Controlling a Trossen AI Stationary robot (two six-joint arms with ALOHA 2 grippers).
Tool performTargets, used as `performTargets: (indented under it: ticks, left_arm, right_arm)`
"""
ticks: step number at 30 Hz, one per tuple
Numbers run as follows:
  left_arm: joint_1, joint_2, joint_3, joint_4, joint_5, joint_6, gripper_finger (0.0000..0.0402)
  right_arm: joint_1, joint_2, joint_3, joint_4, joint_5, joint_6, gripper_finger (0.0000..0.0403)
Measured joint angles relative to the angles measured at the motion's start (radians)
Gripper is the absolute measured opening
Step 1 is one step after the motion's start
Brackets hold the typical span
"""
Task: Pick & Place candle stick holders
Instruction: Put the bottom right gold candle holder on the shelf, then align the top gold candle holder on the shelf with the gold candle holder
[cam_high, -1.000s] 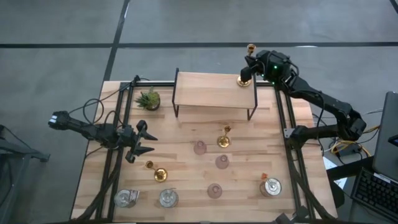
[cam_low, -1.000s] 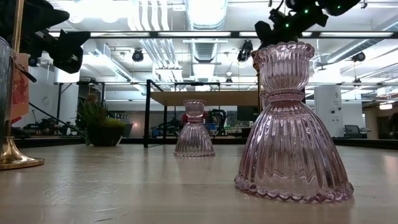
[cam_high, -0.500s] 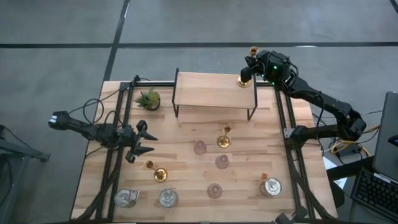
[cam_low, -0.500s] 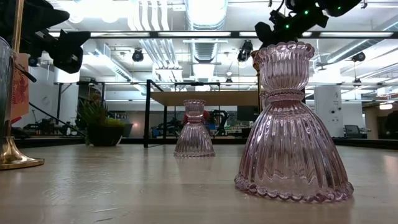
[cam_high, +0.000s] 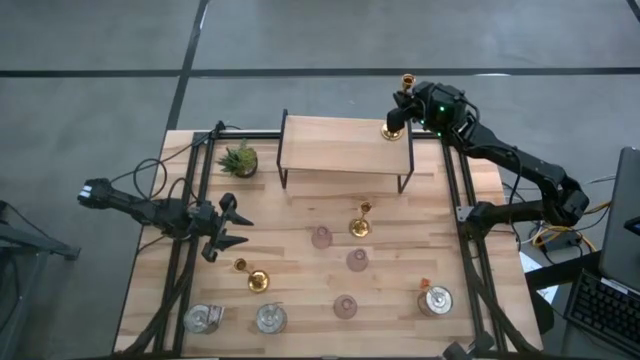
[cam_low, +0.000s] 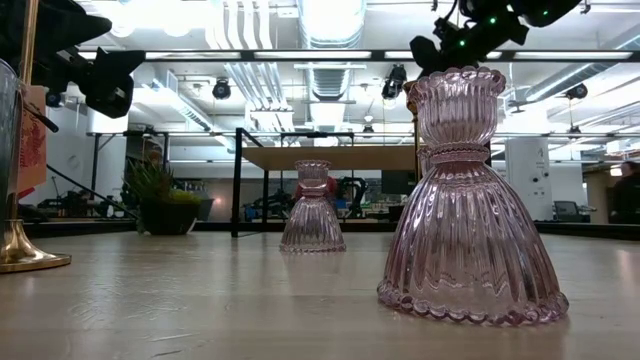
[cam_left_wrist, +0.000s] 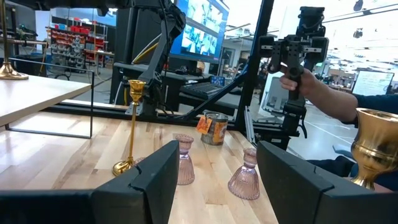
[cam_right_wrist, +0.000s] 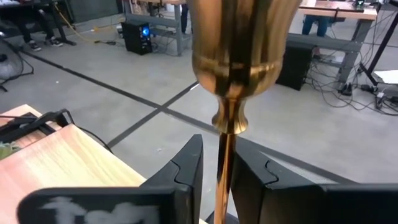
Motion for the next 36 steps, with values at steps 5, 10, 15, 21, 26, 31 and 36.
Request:
performTargets:
  ticks: [5, 10, 15, 21, 26, 31, 36]
  left_arm:
    - [0.0, 0.0, 0.0, 0.0, 0.0, 0.0, 0.0218]
    - [0.0, 0.0, 0.0, 0.0, 0.0, 0.0, 0.0218]
    - [0.0, 0.0, 0.0, 0.0, 0.0, 0.0, 0.0218]
    - [0.0, 0.0, 0.0, 0.0, 0.0, 0.0, 0.0218]
    - [0.0, 0.0, 0.0, 0.0, 0.0, 0.0, 0.0218]
    - [0.0, 0.0, 0.0, 0.0, 0.0, 0.0, 0.0218]
    - [0.0, 0.0, 0.0, 0.0, 0.0, 0.0, 0.0218]
  right_arm:
    - [0.0, 0.0, 0.0, -0.02, 0.0, -0.002, 0.0086]
    - [0.0, -0.004, -0.001, -0.036, 0.0, 0.002, 0.0113]
    - [0.0, -0.023, -0.001, -0.097, 0.002, -0.004, 0.0141]
    - [0.0, -0.05, -0.001, -0.174, 0.003, -0.042, 0.0167]
    - [0.0, -0.069, -0.001, -0.24, 0.0, -0.048, 0.018]
    - [0.0, -0.087, -0.001, -0.301, 0.0, -0.051, 0.0185]
    - [0.006, -0.114, -0.001, -0.355, -0.01, -0.05, 0.0182]
